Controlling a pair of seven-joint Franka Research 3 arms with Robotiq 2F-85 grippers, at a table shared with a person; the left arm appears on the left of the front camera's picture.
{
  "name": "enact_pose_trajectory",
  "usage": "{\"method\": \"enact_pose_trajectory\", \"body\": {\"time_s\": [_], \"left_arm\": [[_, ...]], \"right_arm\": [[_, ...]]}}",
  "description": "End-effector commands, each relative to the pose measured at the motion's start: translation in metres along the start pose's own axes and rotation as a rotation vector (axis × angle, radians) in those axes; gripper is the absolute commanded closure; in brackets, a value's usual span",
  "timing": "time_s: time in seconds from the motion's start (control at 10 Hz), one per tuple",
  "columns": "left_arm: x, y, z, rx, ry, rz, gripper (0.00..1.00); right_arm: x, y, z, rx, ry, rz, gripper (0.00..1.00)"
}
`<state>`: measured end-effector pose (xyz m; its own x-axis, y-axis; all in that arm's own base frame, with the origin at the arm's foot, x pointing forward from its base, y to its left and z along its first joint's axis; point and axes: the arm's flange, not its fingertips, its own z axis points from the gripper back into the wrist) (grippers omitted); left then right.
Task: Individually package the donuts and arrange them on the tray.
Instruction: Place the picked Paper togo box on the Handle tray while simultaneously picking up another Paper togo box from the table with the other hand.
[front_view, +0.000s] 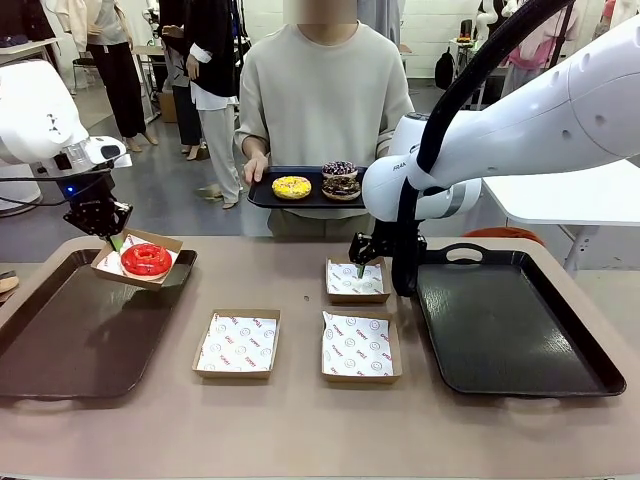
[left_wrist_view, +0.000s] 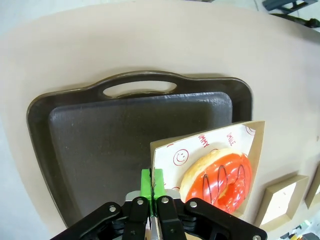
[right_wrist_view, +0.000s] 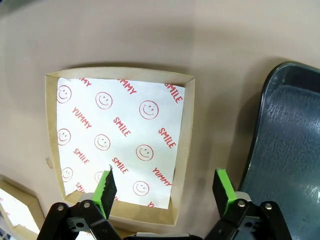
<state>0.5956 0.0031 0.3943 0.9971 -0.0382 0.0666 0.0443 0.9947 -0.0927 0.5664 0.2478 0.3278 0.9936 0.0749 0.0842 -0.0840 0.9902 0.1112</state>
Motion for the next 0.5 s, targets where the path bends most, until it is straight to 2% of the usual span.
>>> {"method": "enact_pose_trajectory", "body": {"time_s": [0.0, 0.4], "left_arm": [[0.011, -0.005, 0.001, 0.036, 0.020, 0.035, 0.99], [0.012, -0.005, -0.010, 0.081, 0.042, 0.094, 0.99]], "right_arm": [[0.004, 0.003, -0.007, -0.023, -0.005, 0.003, 0.00], [0.007, 0.003, -0.013, -0.042, 0.000, -0.005, 0.00]]}}
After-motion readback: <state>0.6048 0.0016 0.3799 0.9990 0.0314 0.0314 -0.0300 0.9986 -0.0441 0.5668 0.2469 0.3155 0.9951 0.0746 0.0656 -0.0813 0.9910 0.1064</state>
